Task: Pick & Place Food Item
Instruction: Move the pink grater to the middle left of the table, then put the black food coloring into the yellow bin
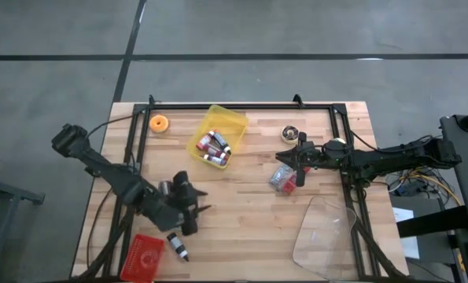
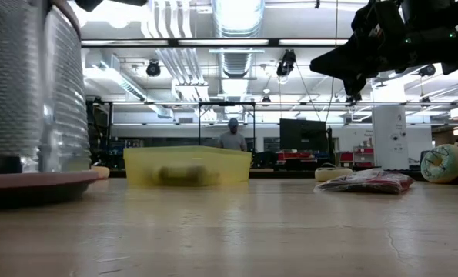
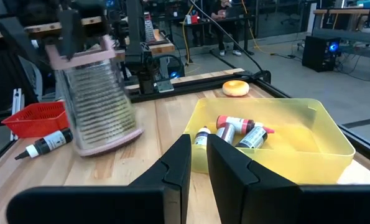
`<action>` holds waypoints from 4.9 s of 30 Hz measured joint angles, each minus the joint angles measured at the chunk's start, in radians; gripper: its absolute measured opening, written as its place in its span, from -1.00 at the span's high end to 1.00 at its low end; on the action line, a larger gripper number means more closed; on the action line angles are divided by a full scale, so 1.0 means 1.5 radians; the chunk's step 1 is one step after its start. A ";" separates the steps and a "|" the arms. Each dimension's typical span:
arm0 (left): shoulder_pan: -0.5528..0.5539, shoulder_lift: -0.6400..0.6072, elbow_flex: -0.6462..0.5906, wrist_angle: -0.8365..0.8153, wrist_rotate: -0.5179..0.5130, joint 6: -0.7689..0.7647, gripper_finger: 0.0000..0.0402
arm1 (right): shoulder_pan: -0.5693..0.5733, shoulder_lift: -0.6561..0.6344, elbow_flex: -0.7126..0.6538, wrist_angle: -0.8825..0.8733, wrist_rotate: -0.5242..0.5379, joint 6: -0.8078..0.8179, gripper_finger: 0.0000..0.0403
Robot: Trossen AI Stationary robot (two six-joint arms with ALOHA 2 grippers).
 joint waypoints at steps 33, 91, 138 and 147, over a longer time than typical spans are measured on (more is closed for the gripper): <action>-0.199 0.124 0.097 -0.164 0.077 -0.017 0.04 | 0.000 0.000 0.000 0.000 0.000 0.000 0.76; -0.123 0.156 0.134 -0.535 0.120 -0.010 0.04 | 0.000 0.000 0.000 0.000 0.000 0.000 0.76; -0.167 0.340 0.141 -0.230 0.342 -0.055 0.04 | 0.000 0.000 0.000 0.000 0.000 0.000 0.76; -0.167 0.340 0.101 -0.179 0.342 -0.067 0.04 | 0.000 0.000 0.000 0.000 0.000 0.000 0.76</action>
